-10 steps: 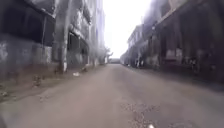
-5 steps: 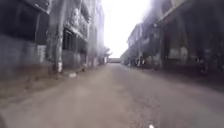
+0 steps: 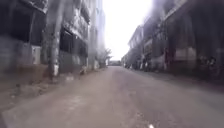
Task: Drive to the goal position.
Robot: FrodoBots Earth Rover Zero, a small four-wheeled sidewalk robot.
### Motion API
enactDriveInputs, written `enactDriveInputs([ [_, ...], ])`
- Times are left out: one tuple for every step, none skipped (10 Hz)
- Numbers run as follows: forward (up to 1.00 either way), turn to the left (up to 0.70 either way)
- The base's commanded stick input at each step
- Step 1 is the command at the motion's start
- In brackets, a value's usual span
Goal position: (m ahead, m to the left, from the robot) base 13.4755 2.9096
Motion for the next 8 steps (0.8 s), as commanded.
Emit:
enactDriveInputs([
  [0.70,0.00],
  [0.70,0.00],
  [0.70,0.00],
  [0.70,0.00],
  [0.70,0.00],
  [0.70,0.00],
  [0.70,0.00],
  [0.70,0.00],
])
